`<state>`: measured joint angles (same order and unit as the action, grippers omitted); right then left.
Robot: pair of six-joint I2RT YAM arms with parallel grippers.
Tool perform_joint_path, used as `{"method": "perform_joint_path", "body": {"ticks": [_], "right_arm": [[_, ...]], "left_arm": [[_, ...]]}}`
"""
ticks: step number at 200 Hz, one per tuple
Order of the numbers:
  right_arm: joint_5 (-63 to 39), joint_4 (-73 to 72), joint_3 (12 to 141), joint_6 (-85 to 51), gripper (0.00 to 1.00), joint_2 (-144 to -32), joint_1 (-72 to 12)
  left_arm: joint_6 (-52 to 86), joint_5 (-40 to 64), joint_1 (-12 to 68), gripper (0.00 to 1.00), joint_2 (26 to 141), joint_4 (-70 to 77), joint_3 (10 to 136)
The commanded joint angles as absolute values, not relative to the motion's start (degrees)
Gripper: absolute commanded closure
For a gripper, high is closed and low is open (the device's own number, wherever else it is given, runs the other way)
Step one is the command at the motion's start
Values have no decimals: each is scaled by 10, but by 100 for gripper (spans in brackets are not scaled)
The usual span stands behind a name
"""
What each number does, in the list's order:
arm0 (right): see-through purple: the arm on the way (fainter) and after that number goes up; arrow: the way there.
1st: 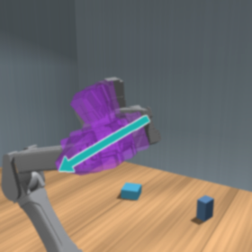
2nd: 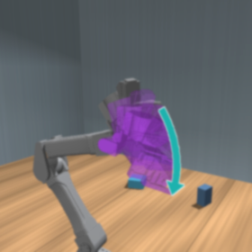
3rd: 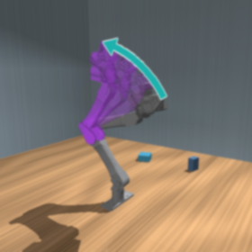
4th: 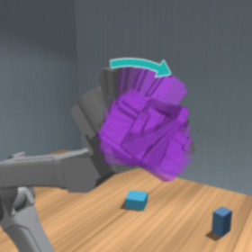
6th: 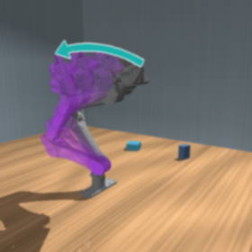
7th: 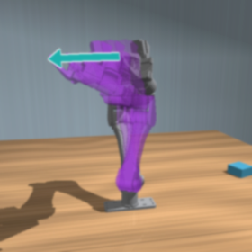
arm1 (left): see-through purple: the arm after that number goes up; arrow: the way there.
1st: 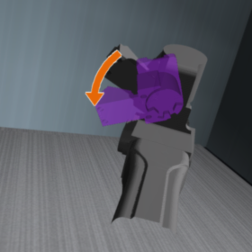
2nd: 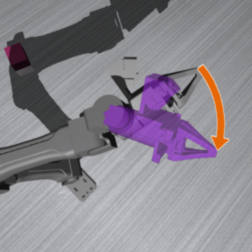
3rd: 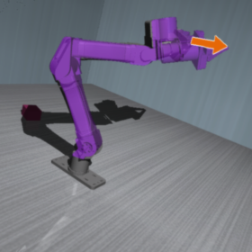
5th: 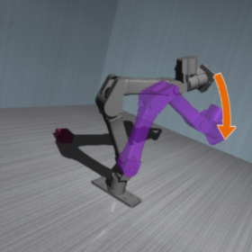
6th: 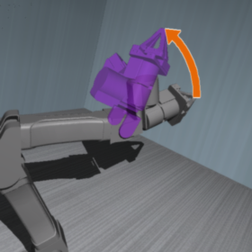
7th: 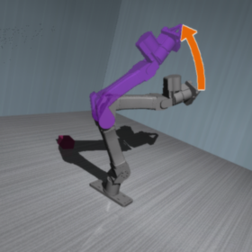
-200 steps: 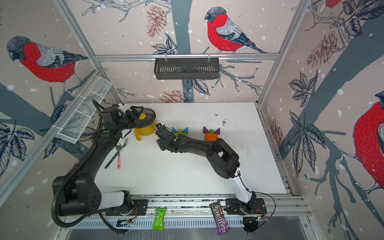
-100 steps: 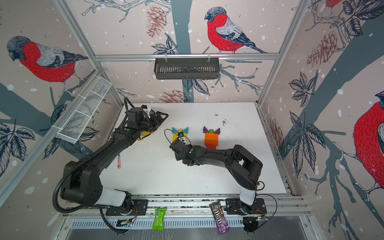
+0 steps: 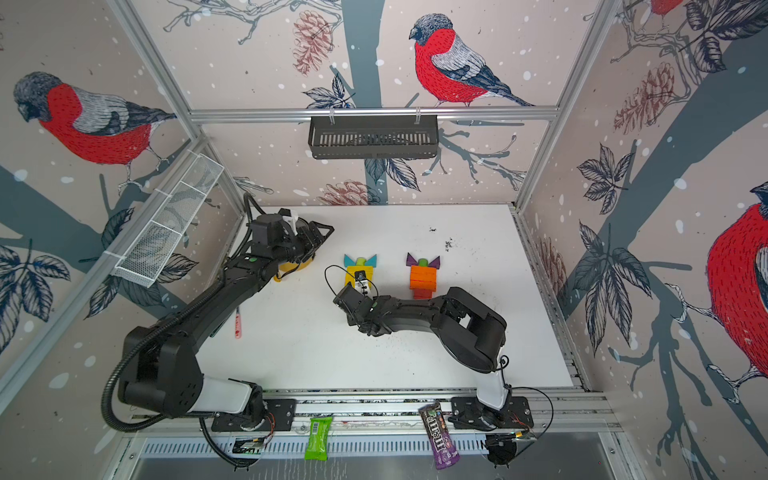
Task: Assemble a carrot with building blocks
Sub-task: Assemble the building block at the center of the board.
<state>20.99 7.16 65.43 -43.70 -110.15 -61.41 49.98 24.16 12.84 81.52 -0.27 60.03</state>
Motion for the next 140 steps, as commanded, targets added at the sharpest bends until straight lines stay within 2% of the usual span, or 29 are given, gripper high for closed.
{"method": "perform_joint_path", "body": {"ticks": [1,43,74,140], "right_arm": [[216,65,661,-449,43,-1111,-616],[220,57,658,-456,40,-1119,-614],[212,53,653,-459,32,-1119,-616],[185,34,623,-451,29,-1066,-618]], "left_arm": [[499,245,127,14,815,12,602],[501,260,124,14,824,15,605],[502,257,119,14,823,17,602],[508,267,124,14,823,20,602]]}}
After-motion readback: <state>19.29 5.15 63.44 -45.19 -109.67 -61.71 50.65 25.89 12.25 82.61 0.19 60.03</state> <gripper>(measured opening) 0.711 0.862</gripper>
